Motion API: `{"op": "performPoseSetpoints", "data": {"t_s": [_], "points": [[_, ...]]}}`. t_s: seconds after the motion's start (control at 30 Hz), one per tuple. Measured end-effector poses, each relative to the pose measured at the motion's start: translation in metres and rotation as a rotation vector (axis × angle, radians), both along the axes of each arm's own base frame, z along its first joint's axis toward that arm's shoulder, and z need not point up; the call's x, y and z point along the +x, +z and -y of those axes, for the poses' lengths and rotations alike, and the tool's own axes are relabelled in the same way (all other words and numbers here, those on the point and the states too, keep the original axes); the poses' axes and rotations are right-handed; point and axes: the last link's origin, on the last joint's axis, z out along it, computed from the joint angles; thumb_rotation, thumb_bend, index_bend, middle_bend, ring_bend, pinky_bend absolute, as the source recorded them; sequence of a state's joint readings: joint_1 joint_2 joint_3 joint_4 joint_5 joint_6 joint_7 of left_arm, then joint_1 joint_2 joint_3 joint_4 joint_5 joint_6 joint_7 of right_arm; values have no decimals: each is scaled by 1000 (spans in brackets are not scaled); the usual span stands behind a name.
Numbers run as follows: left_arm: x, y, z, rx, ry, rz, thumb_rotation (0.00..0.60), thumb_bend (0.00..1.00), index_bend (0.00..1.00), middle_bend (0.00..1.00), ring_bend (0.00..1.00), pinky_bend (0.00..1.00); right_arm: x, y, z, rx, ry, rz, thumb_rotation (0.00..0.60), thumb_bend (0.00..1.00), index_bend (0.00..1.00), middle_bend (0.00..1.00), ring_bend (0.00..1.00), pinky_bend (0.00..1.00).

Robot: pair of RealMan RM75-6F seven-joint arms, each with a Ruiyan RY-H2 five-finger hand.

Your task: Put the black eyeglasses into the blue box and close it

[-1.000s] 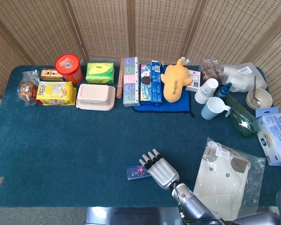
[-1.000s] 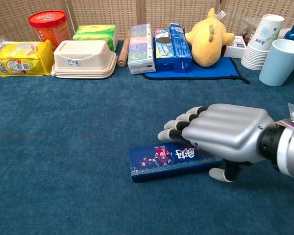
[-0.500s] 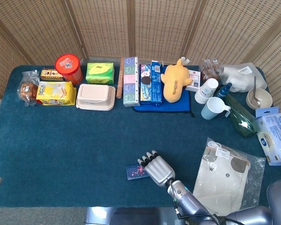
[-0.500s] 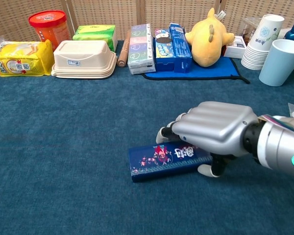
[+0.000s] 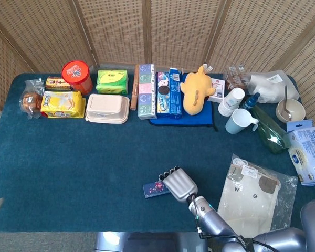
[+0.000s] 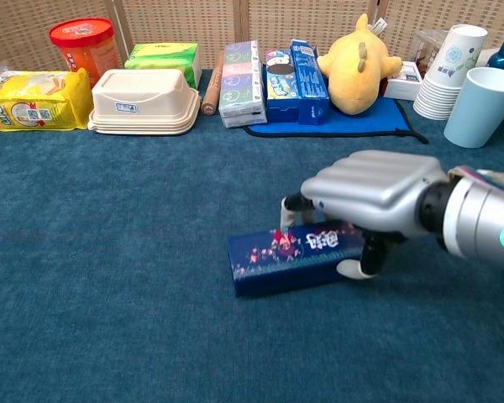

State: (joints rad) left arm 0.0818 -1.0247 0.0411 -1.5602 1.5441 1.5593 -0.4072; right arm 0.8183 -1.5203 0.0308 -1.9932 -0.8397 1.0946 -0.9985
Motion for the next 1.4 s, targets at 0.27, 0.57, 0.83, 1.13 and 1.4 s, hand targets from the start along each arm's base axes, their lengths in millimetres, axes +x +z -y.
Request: {"op": "performPoseSetpoints", "data": {"t_s": [0.27, 0.57, 0.83, 1.13, 1.4], "points": [[3, -5, -5, -13, -2, 1, 589, 282, 59, 95, 70, 0, -4, 14, 18, -54, -15, 15, 600, 326, 499, 468, 431, 357], [6, -9, -10, -22, 3, 0, 589, 280, 58, 95, 70, 0, -13, 23, 50, -118, -62, 3, 600, 307, 487, 464, 418, 325], [9, -11, -14, -28, 5, -6, 588, 281, 58, 94, 70, 0, -21, 24, 67, -132, -99, -21, 600, 305, 234, 267, 211, 244], [16, -18, -21, -44, 1, -7, 590, 282, 55, 93, 66, 0, -24, 32, 72, -130, -122, 0, 600, 304, 0, 111, 81, 160], [26, -26, -28, -53, 9, -30, 584, 281, 61, 93, 65, 0, -30, 58, 67, -179, -126, 68, 600, 306, 0, 116, 81, 159]]}}
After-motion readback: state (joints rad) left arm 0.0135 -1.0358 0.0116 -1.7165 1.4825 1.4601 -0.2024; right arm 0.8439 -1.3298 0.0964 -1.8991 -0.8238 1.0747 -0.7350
